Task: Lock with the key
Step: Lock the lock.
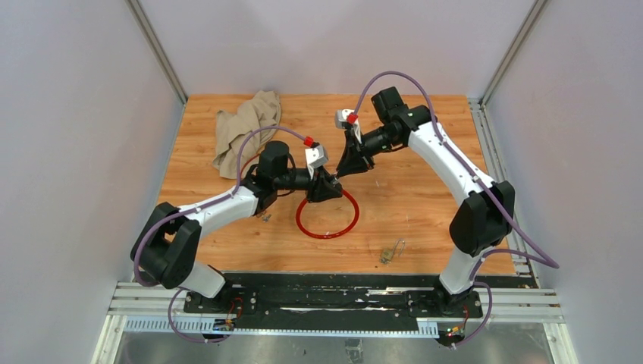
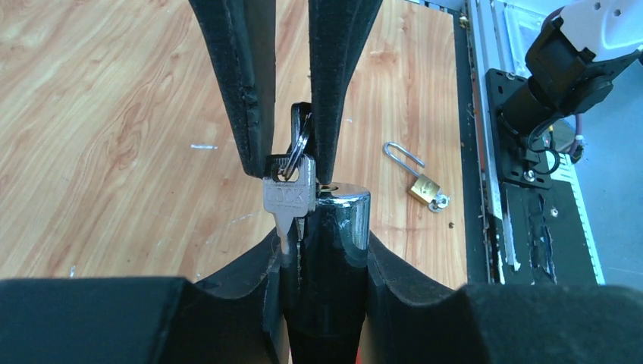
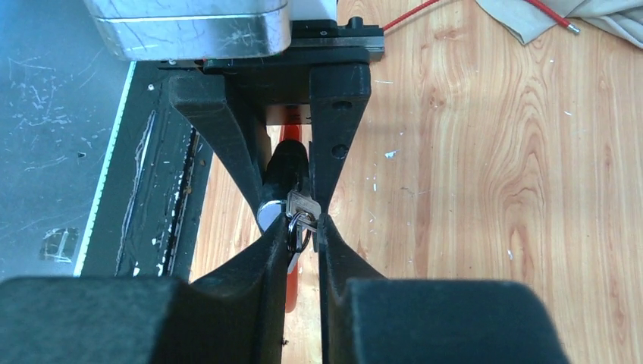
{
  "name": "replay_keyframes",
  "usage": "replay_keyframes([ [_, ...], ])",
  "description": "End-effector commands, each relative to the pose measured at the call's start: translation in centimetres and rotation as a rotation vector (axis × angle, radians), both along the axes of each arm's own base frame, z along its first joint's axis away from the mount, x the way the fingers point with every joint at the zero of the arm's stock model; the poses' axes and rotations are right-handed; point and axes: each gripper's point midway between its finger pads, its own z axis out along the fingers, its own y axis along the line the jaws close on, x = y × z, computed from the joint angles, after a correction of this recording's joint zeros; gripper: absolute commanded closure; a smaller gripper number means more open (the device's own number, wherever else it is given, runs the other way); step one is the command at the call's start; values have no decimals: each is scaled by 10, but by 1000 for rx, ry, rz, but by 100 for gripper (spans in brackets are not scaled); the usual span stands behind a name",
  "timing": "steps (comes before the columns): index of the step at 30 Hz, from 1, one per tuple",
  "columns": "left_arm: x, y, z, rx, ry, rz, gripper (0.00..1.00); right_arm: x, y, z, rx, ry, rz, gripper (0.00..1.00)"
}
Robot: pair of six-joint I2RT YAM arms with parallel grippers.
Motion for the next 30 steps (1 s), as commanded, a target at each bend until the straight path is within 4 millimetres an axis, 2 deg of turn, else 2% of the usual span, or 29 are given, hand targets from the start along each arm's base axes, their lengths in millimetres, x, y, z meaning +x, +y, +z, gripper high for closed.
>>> replay_keyframes([
  [1, -3, -1, 12, -15, -29, -16, 100, -9, 1, -1, -19, -18, 53, 89],
  [4, -2, -2, 12, -15, -27, -16, 100, -11, 0, -3, -25, -70, 90, 99],
  [7, -3, -2, 11, -14, -24, -14, 100, -11, -3, -7, -37, -194, 128, 99],
  [13, -9, 0, 5, -10, -8, -36, 100, 12, -20, -15, -70, -611, 131, 99],
  [23, -10, 7, -12, 70, -10, -35, 100, 31, -48, -1, -82, -674, 80, 99],
  [27, -10, 9, -16, 84, -15, -26, 100, 38, -59, 7, -56, -634, 21, 99],
  [30, -7, 9, -13, 83, -21, -18, 99, 36, -59, 15, -8, -584, -5, 99],
])
